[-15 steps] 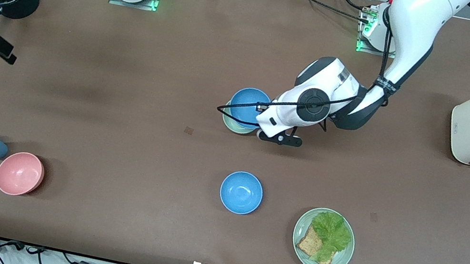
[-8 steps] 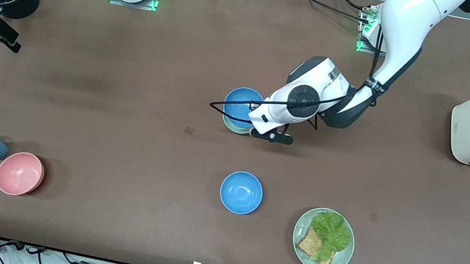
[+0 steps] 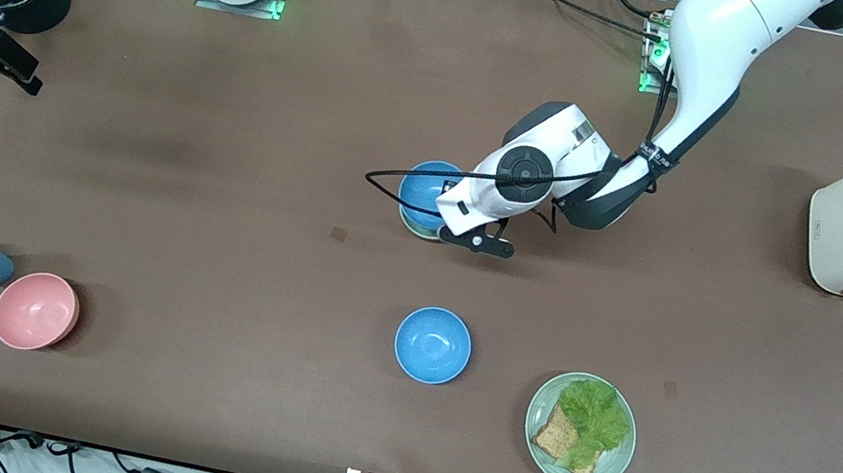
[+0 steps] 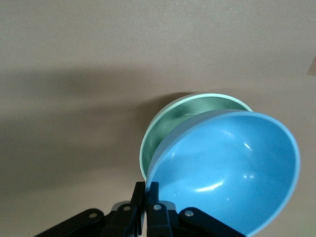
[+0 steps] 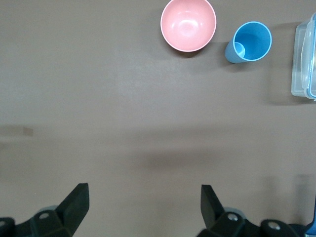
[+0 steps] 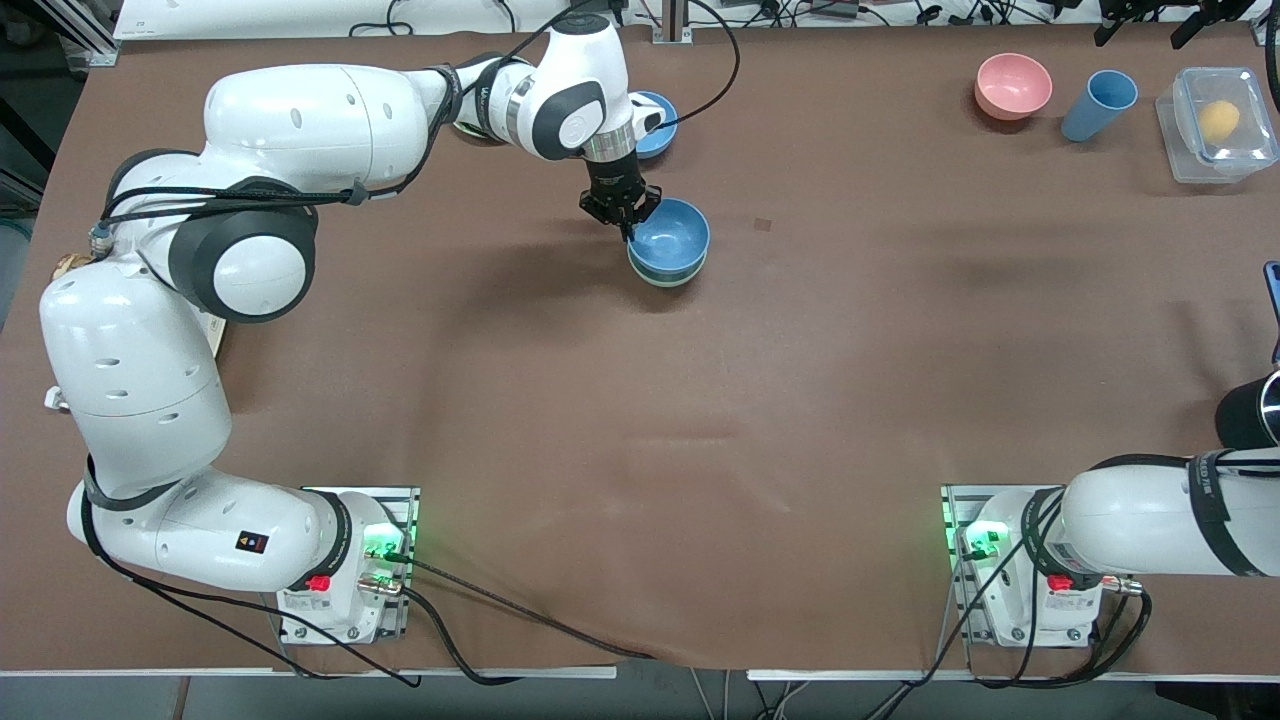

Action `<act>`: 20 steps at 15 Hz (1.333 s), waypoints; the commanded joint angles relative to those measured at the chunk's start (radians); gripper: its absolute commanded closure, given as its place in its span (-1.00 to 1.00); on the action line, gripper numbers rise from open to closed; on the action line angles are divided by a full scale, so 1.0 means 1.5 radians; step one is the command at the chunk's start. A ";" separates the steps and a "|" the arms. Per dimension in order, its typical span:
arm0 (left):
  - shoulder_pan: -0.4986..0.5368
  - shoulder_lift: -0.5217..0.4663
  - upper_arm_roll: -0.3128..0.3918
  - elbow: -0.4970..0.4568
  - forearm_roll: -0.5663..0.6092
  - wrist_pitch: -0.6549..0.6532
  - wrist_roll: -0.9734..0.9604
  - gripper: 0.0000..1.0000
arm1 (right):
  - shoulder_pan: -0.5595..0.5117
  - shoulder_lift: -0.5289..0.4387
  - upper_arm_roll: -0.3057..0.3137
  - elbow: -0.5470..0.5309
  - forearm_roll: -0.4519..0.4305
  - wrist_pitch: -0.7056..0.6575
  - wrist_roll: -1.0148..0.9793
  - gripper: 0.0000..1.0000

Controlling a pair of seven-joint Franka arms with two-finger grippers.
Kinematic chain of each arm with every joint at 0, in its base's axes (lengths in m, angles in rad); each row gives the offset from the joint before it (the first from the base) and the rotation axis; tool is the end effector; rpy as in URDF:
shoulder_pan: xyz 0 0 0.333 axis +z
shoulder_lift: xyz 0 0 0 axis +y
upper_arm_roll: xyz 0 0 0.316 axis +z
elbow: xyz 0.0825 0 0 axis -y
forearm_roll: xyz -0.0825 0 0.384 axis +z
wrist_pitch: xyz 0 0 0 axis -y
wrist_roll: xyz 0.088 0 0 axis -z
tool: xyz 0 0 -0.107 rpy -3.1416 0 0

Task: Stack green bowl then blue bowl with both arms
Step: 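Open the left gripper and lift it away from the stacked bowls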

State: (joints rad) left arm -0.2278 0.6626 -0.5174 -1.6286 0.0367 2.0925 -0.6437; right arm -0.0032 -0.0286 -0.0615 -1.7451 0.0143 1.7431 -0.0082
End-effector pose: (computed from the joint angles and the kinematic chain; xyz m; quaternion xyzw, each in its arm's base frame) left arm 0.5247 -0.4233 0.2654 0.9880 -0.0231 -0.1342 0.0722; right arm 0.5551 -0.0351 0.5725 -0.9994 0.0294 -0.0136 0.0074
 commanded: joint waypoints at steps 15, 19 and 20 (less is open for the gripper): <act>0.195 -0.052 -0.005 0.106 0.015 -0.196 0.260 -0.18 | -0.006 -0.020 0.005 -0.010 -0.011 -0.026 -0.009 -1.00; 0.288 -0.062 0.002 0.113 0.017 -0.209 0.445 -1.00 | -0.006 -0.019 0.006 -0.010 -0.011 -0.024 -0.009 -1.00; 0.303 -0.062 0.005 0.114 0.023 -0.211 0.472 -1.00 | -0.006 -0.019 0.005 -0.010 -0.012 -0.024 -0.011 -1.00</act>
State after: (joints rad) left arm 0.1752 0.5852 -0.5076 -1.4580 0.0400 1.8021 -0.0398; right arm -0.0033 -0.0352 -0.0615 -1.7451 0.0121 1.7105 -0.0085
